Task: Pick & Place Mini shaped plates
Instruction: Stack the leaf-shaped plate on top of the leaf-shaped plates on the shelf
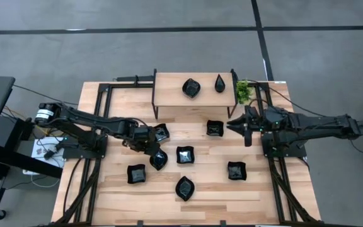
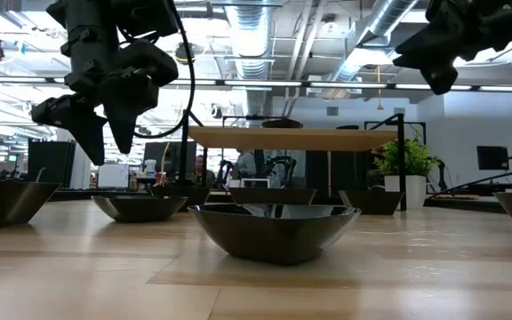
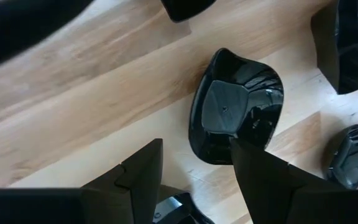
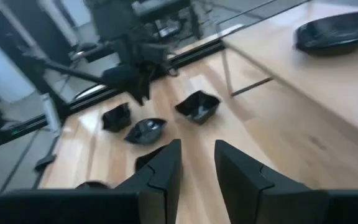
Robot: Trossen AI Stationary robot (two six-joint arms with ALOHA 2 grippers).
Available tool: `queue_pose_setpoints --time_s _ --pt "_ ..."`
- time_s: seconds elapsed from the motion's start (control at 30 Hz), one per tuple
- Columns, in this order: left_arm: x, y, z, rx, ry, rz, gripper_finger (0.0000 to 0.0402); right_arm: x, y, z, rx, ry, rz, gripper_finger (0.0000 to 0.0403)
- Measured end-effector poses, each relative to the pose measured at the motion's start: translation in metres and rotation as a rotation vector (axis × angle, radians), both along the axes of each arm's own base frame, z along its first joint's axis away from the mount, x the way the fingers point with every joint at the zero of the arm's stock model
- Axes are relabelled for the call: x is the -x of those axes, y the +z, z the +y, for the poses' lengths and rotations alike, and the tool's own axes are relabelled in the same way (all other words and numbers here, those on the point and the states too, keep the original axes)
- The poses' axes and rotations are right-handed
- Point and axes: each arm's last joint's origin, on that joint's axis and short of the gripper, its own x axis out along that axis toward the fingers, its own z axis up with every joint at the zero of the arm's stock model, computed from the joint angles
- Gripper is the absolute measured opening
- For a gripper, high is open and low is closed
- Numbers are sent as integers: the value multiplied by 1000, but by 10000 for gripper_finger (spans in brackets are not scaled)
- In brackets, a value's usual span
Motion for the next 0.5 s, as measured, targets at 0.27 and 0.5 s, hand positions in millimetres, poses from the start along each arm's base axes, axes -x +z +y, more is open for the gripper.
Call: queue_pose_setpoints --time_s 0.27,0.5 --pt "-3 -2 -1 30 44 2 192 0 0 -3 0 -93 1 92" --pt "-13 -21 -2 25 45 47 192 0 0 -3 -1 -93 2 92"
